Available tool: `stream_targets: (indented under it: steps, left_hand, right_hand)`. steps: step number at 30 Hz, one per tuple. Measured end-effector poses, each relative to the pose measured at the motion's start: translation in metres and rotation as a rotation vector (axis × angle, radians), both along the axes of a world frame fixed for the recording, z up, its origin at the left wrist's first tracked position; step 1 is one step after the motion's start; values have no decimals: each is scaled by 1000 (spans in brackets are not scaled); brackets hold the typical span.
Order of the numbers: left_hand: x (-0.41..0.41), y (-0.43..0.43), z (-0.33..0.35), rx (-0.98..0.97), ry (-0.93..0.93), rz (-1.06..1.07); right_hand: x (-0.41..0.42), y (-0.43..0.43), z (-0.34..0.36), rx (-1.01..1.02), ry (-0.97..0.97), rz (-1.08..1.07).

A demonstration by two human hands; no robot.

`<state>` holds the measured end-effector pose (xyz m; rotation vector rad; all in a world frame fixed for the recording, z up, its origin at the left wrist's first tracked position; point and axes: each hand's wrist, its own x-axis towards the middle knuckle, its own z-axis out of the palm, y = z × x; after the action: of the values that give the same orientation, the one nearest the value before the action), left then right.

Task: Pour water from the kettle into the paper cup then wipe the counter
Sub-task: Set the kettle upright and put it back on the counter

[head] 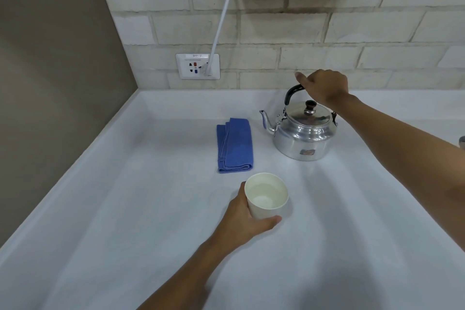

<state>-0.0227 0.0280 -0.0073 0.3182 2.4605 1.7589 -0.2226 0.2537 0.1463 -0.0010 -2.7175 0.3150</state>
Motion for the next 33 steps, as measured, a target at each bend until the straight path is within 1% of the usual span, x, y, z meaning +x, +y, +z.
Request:
stream_targets:
  steps: [1,3,7,8,10,12,15,17,19,20,22,24,26,30,33]
  left_hand:
    - [0,0,0,0,-5,-3]
    - [-1,-1,1,-2,-25,-19]
    - [-6,-4,7,-37,-59,-92]
    - [-6,-8,8,-51,-72,-129]
    - [-5,-20,10,-79,-92,-209]
    - [-2,-41,7,-94,-106,-231]
    - [-5,-73,8,-81,-142,-131]
    - [-15,-85,13,-69,-108,-18]
    - [-31,-87,21,-95,-21,77]
    - [-41,-85,25,-122,35,109]
    - [-65,-77,29,-200,126,141]
    - [-93,-65,28,-326,182,143]
    - [-121,-48,25,-460,203,141]
    - [-169,-16,14,-799,218,107]
    - [-193,-5,5,-907,147,119]
  right_hand:
    - [5,-2,-1,4,16,5]
    - [21,-5,-6,-53,98,42]
    - [77,-13,-31,-211,364,164]
    - [93,-12,-42,-241,365,169]
    - [127,-10,-71,-250,230,175]
    - [157,-7,-104,-175,19,168]
    - [184,-8,-144,-120,-287,115]
    - [190,-15,-161,-33,-404,47]
    - [191,-21,-171,87,-382,10]
    - [190,-24,-173,112,-363,1]
    - [189,-24,-177,126,-346,-6]
    - [188,-23,-177,113,-343,-3]
    - [188,-24,-177,103,-346,-7]
    - [191,-25,-175,103,-357,-12]
    - [193,-26,-172,94,-345,-18]
